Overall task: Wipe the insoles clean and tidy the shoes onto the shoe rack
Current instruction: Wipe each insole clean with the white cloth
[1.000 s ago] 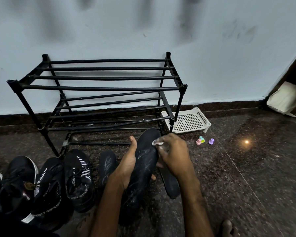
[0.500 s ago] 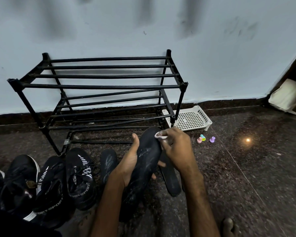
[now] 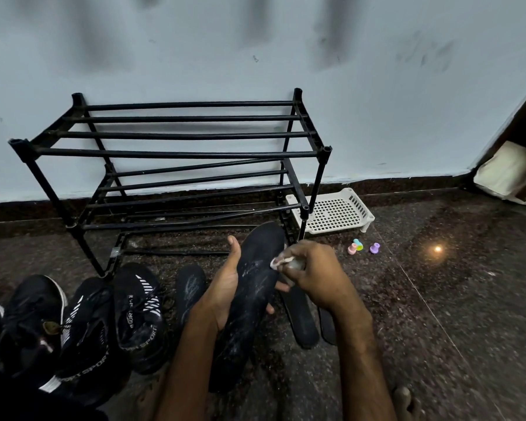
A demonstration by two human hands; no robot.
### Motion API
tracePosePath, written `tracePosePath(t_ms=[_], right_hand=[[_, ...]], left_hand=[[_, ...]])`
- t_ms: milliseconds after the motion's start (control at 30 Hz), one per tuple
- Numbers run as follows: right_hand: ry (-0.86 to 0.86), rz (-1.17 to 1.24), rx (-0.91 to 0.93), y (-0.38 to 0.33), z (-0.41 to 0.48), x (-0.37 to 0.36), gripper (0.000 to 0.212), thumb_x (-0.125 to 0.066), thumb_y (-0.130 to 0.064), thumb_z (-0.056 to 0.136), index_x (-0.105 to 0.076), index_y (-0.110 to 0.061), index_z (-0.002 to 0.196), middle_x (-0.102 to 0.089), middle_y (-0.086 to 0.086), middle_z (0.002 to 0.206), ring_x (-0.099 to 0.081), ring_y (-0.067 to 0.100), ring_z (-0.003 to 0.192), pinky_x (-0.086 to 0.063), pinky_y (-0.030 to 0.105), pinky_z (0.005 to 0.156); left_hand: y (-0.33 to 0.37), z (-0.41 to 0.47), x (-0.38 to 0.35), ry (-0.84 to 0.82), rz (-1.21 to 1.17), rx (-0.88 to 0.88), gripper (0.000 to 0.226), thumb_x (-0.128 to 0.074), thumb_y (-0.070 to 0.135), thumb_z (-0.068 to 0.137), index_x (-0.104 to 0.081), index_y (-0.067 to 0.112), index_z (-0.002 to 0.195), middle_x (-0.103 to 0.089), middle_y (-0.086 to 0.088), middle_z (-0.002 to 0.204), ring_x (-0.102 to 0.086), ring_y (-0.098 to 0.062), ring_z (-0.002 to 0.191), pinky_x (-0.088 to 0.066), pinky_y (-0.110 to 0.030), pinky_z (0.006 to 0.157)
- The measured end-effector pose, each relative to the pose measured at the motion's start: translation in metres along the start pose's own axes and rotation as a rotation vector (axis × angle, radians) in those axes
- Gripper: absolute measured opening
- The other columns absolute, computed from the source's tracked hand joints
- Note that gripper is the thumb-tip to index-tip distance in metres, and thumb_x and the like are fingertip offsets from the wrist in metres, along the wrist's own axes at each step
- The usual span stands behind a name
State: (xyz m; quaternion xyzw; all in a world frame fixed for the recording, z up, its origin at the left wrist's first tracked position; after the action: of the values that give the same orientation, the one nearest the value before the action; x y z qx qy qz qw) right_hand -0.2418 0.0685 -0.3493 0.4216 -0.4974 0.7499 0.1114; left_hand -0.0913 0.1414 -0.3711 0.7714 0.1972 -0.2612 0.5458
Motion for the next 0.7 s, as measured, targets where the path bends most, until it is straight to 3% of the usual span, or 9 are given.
tracePosePath(t_ms=[167,267,367,567,633,700], right_hand=[[0.340,-0.031,0.060,-0.012,0.013,0.002,0.021,-0.071,-0.004,0.084,-0.074,-0.012,0.103,-0.064,-0.002,0.097,-0.058,0.007,0.082,-0.035,0.001,0.075],[0.217,0.018,0.036,-0.010,0.009,0.003,0.017,-0.072,-0.008,0.085,-0.075,-0.015,0.100,-0.064,-0.004,0.096,-0.058,0.003,0.082,-0.037,0.001,0.073],[-0.038,-0.012,-0.049,0.001,-0.001,0.003,0.012,-0.076,-0.015,0.083,-0.077,-0.018,0.094,-0.067,-0.007,0.093,-0.061,0.005,0.082,-0.044,0.018,0.073],[0.312,-0.039,0.062,-0.016,0.017,0.009,0.020,-0.072,-0.006,0.085,-0.074,-0.013,0.103,-0.060,-0.008,0.095,-0.053,-0.003,0.077,-0.034,-0.005,0.074],[0.284,-0.026,0.061,-0.020,0.017,0.008,0.020,-0.071,-0.006,0.086,-0.074,-0.014,0.104,-0.059,-0.008,0.097,-0.055,0.003,0.084,-0.035,-0.002,0.077],[0.119,-0.025,0.037,-0.014,0.012,0.006,0.016,-0.073,-0.010,0.085,-0.075,-0.017,0.099,-0.064,-0.005,0.097,-0.060,0.008,0.088,-0.044,0.009,0.078]], left_hand=[[-0.002,0.000,-0.002,-0.033,0.020,0.035,0.090,-0.013,0.075,0.089,-0.075,0.013,0.111,-0.068,-0.025,0.110,-0.071,-0.035,0.081,-0.055,-0.039,0.047],[0.000,-0.001,0.001,-0.012,0.011,0.011,0.089,-0.014,0.075,0.089,-0.071,0.013,0.118,-0.067,-0.025,0.112,-0.071,-0.036,0.084,-0.056,-0.040,0.048],[0.000,-0.001,0.005,0.003,0.031,-0.011,0.089,-0.015,0.075,0.090,-0.065,0.012,0.126,-0.065,-0.027,0.117,-0.069,-0.037,0.090,-0.057,-0.041,0.051],[-0.005,0.000,-0.002,-0.035,0.025,0.072,0.090,-0.015,0.076,0.089,-0.063,0.011,0.128,-0.063,-0.028,0.121,-0.070,-0.040,0.089,-0.056,-0.040,0.050],[-0.004,0.001,-0.003,-0.023,0.007,0.059,0.089,-0.015,0.075,0.089,-0.064,0.011,0.127,-0.065,-0.027,0.119,-0.070,-0.038,0.089,-0.056,-0.041,0.050],[-0.002,0.001,-0.002,-0.011,-0.005,0.029,0.088,-0.015,0.074,0.090,-0.067,0.011,0.123,-0.068,-0.026,0.112,-0.071,-0.036,0.085,-0.056,-0.041,0.049]])
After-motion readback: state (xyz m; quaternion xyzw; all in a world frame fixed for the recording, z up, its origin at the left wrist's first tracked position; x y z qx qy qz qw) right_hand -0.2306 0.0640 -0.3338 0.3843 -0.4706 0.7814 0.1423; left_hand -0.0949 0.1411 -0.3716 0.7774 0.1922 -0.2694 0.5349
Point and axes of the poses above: each hand's wrist, its own z-axis towards the middle knuckle, its own x-axis out of the back of the hand, y = z × x, the point moved 1 cm from there along z, towards the middle knuckle
